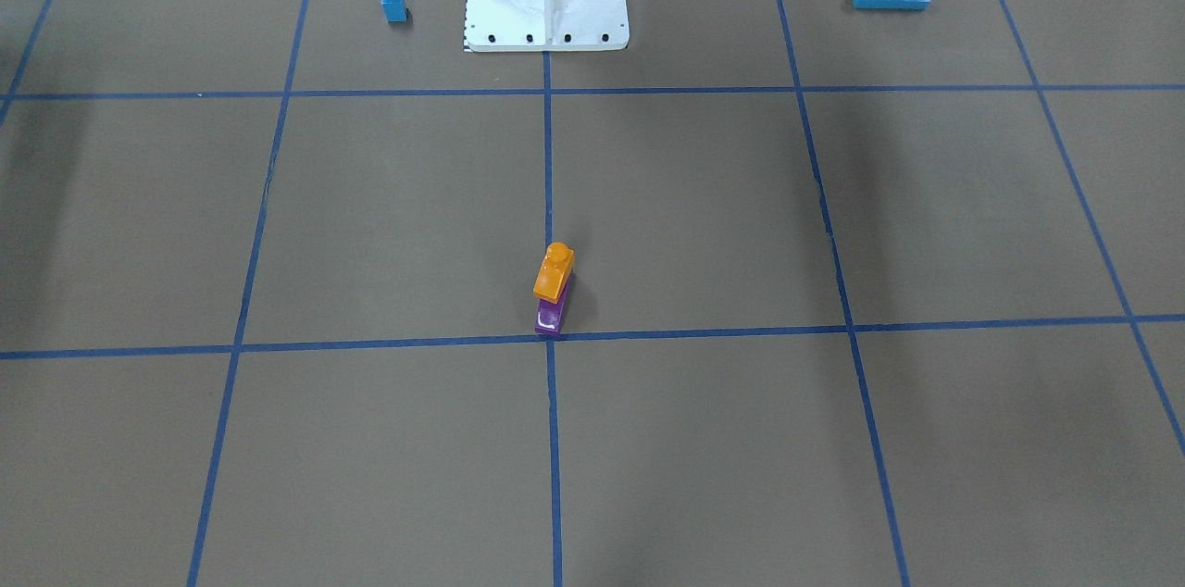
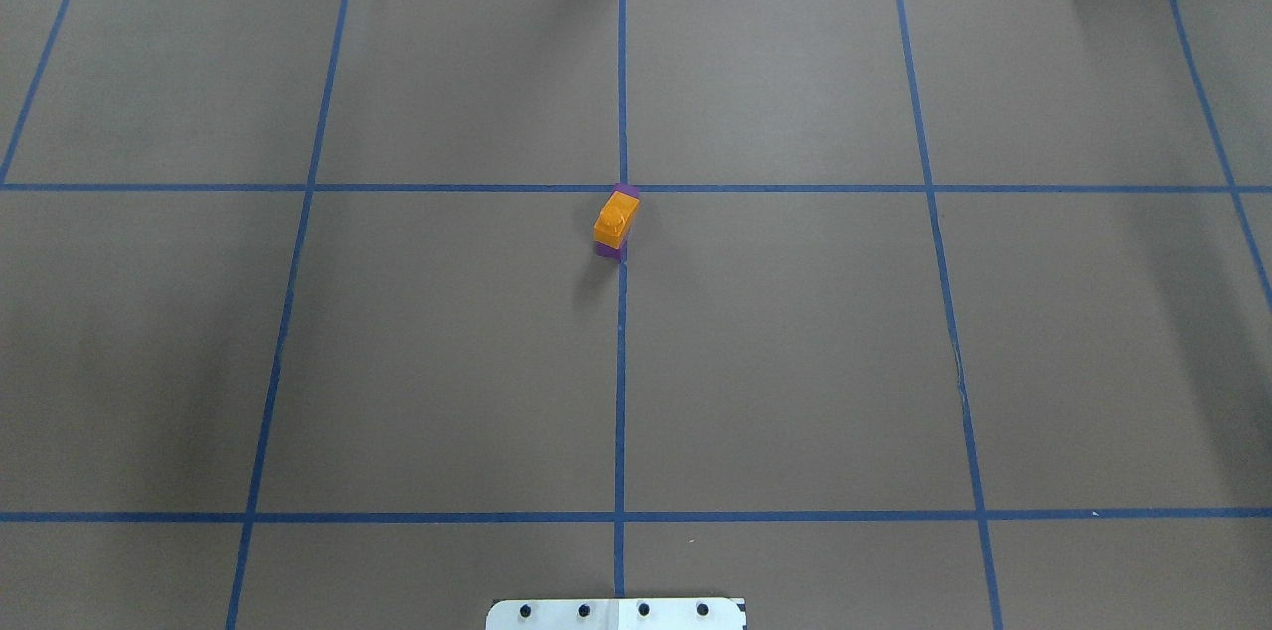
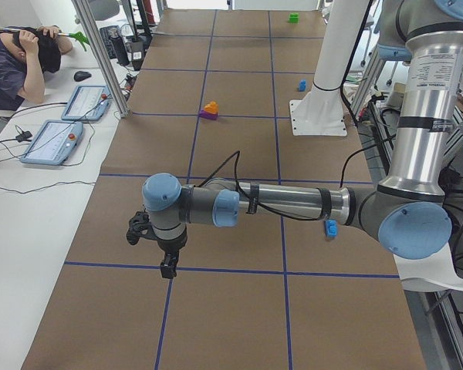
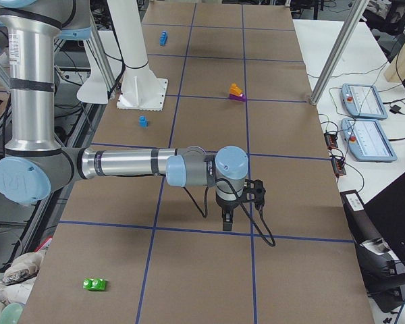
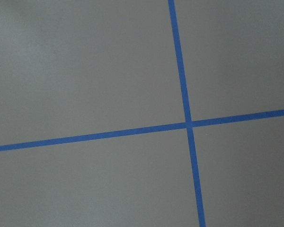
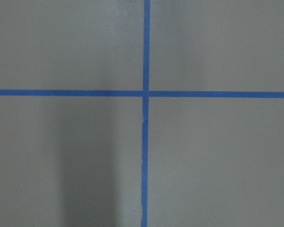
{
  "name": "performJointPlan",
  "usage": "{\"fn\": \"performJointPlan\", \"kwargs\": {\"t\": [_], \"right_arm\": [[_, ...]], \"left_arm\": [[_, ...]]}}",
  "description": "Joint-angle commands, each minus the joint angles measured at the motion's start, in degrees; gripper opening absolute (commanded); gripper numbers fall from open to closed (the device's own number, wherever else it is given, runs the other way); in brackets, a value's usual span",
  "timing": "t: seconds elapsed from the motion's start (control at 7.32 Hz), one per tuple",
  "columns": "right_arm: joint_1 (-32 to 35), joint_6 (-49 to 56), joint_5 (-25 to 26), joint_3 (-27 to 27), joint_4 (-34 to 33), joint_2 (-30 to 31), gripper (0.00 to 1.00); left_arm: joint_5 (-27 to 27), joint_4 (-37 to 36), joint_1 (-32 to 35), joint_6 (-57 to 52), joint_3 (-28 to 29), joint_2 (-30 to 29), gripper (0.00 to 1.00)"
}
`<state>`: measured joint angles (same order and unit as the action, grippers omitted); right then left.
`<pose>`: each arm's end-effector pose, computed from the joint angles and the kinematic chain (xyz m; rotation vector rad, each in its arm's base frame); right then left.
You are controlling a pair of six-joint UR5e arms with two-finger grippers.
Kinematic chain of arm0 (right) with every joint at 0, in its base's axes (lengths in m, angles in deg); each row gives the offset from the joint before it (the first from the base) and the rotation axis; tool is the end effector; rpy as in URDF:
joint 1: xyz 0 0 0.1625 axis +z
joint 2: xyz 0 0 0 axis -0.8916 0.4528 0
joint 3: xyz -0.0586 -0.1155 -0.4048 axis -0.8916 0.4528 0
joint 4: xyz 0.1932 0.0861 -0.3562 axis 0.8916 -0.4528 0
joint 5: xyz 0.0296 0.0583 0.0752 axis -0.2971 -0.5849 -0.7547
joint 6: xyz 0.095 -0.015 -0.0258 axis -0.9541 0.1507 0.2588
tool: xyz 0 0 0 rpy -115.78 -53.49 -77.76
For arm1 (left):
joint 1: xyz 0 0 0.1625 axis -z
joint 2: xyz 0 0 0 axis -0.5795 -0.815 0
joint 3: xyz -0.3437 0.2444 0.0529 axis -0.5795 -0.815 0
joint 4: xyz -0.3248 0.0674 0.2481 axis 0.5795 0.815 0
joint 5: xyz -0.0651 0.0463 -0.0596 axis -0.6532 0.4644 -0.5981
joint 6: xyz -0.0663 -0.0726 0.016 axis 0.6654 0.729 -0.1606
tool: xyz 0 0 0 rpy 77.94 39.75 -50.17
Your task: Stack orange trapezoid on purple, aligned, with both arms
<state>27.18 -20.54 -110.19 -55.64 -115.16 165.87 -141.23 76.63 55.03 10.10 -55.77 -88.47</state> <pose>0.0669 -0.4679 0.6216 0.0429 -0.7587 0.0276 -0.0739 -0.5375 0.6310 0.0854 0.6903 0.0547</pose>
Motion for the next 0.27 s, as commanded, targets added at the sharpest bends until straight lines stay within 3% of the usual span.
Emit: {"fn": "performJointPlan", "kwargs": {"t": [0.0,0.14], "right_arm": [[-0.1,-0.2,0.1,0.1,0.0,0.0,1.00],[-0.1,-0.2,0.1,0.1,0.0,0.0,1.00]], "left_arm": [[0.0,0.0,0.0,0.9,0.0,0.0,1.00],[0.0,0.0,0.0,0.9,0.0,0.0,1.00]]}}
